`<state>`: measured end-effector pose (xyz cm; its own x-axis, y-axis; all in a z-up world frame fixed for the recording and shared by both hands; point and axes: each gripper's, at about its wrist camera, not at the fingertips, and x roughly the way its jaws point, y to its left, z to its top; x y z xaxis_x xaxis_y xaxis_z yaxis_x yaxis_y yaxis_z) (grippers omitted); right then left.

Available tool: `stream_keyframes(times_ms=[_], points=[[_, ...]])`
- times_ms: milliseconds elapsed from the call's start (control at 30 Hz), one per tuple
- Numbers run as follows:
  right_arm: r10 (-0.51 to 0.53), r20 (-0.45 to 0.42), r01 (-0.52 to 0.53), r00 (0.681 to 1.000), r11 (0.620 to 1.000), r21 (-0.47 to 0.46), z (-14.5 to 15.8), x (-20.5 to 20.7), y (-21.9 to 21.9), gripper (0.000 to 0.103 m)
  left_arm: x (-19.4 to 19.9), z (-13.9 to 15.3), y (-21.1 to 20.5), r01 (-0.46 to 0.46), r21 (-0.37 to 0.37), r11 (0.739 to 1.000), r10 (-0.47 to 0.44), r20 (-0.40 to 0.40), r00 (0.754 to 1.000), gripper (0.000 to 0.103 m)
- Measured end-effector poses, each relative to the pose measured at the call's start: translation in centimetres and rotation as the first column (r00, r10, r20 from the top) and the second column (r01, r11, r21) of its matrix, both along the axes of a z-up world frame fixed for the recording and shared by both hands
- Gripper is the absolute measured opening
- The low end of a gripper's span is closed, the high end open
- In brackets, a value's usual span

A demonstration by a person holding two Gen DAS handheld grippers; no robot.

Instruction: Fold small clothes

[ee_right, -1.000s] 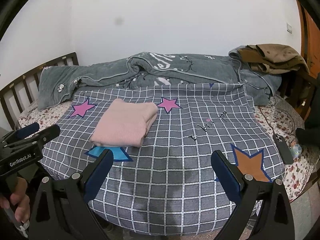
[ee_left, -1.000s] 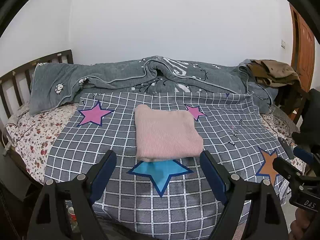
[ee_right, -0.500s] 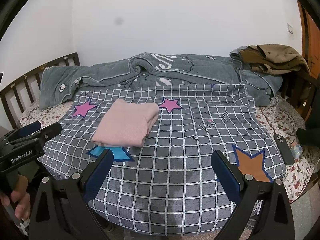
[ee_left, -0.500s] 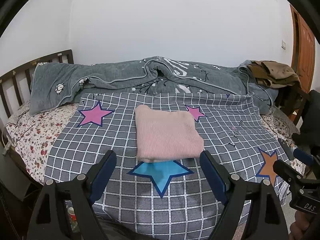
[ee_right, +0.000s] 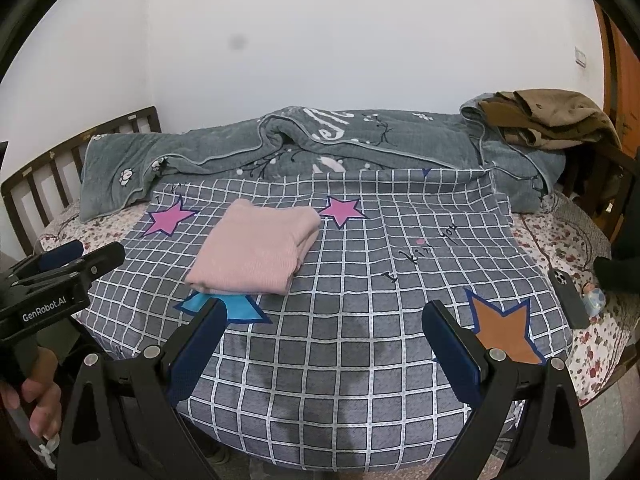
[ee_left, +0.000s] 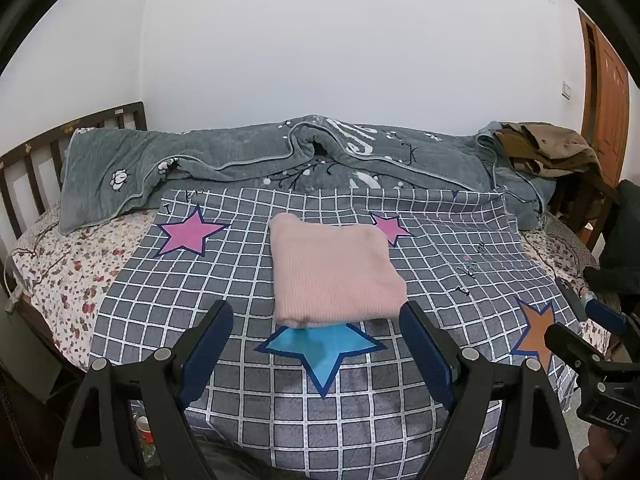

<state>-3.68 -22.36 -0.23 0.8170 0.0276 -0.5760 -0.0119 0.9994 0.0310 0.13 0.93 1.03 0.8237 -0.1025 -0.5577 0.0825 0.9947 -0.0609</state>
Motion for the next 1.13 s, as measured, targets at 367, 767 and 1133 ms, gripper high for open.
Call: stream_keyframes(times_ms=[367, 767, 1133], points=[[-0.004, 0.007, 0.004, 1.0, 1.0, 0.01, 0.23, -0.21, -0.43, 0.097, -0.15, 0.14, -0.17, -0.002, 0.001, 1.0, 0.002, 0.006, 1.0, 0.084], [-0.004, 0.008, 0.004, 1.0, 1.0, 0.012, 0.25, -0.2, -0.55, 0.097, 0.0, 0.23, -0.2, -0.002, -0.001, 1.0, 0.002, 0.006, 1.0, 0.084], [0.004, -0.007, -0.004, 1.0, 1.0, 0.008, 0.02, 0.26, -0.75, 0.097, 0.61, -0.33, -0.4, -0.004, -0.001, 1.0, 0.004, -0.001, 1.0, 0.084]])
